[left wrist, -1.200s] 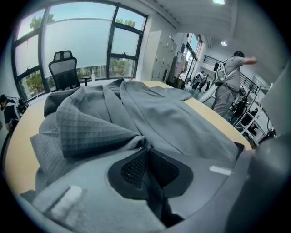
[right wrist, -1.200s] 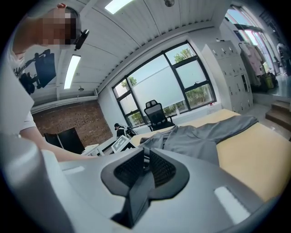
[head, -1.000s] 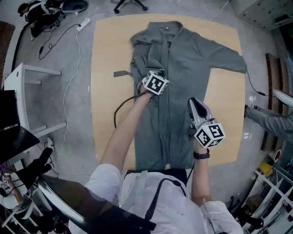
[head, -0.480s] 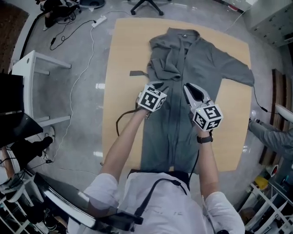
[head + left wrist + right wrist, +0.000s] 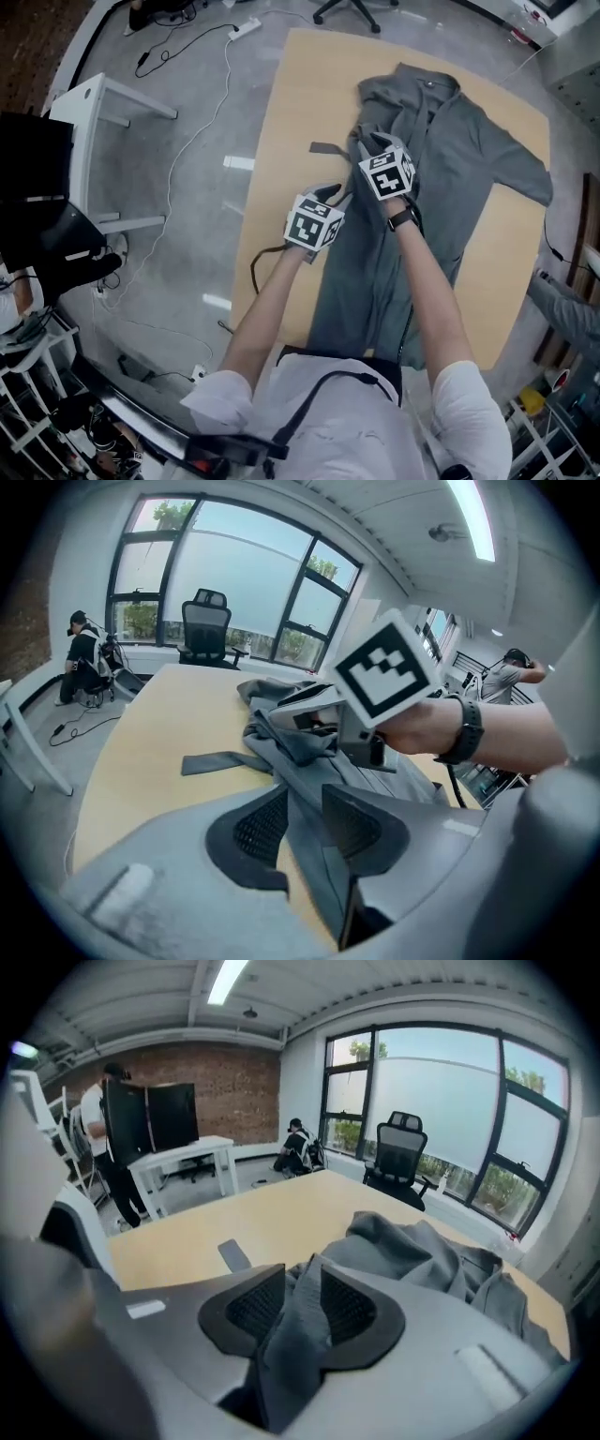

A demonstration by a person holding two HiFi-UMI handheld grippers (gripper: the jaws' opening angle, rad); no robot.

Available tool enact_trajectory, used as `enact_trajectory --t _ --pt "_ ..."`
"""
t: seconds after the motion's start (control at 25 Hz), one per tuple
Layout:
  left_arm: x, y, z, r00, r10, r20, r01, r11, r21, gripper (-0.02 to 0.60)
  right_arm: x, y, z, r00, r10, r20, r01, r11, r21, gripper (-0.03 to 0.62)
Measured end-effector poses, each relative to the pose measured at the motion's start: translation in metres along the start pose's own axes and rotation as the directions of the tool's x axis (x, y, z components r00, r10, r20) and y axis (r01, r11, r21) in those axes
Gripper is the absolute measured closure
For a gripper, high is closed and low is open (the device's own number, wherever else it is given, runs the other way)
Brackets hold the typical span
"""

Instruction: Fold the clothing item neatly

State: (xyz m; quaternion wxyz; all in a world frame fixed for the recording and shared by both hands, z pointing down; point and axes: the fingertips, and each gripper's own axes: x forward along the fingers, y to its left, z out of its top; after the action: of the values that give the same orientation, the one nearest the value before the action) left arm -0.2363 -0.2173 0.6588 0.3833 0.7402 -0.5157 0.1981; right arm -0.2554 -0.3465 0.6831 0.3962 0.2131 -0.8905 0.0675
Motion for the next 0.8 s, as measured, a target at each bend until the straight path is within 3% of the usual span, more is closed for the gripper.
enact_trajectory --t 0.16,0.28,0.36,0.6,0.68,0.8 --pt "-0.008 0.009 -0.006 1.0 0.005 0.003 -0.005 1.0 -0.028 0.462 0.036 -0.007 -0.014 0.99 -0.071 -0.119 0.068 0.997 -0.032 0.474" --pt "-0.012 0.014 -0.008 1.0 0.009 0.005 -0.009 0.999 -0.046 0.462 0.041 -0.015 -0.023 0.982 -0.108 -0.158 0.106 0.994 -0.017 0.515" --pt "-0.015 0.018 -0.008 1.0 0.018 0.007 -0.017 0.998 -0.066 0.462 0.031 -0.017 -0.014 0.985 -0.112 -0.128 0.118 0.992 0.035 0.55" --pt "-0.016 0.006 -0.012 1.0 0.003 0.021 -0.001 0.994 -0.106 0.462 -0.045 -0.029 0.016 0.987 -0.145 0.073 0.124 0.964 0.235 0.562" --pt "-0.015 -0.004 -0.008 0.999 -0.007 0.033 0.01 0.995 -0.102 0.462 -0.083 -0.039 0.022 0.974 -0.148 0.171 0.071 0.918 0.389 0.563" --pt "-0.015 -0.019 -0.006 0.999 -0.024 0.046 0.029 0.995 -0.101 0.463 -0.15 -0.058 0.023 0.926 -0.185 0.328 -0.068 0.774 0.629 0.565"
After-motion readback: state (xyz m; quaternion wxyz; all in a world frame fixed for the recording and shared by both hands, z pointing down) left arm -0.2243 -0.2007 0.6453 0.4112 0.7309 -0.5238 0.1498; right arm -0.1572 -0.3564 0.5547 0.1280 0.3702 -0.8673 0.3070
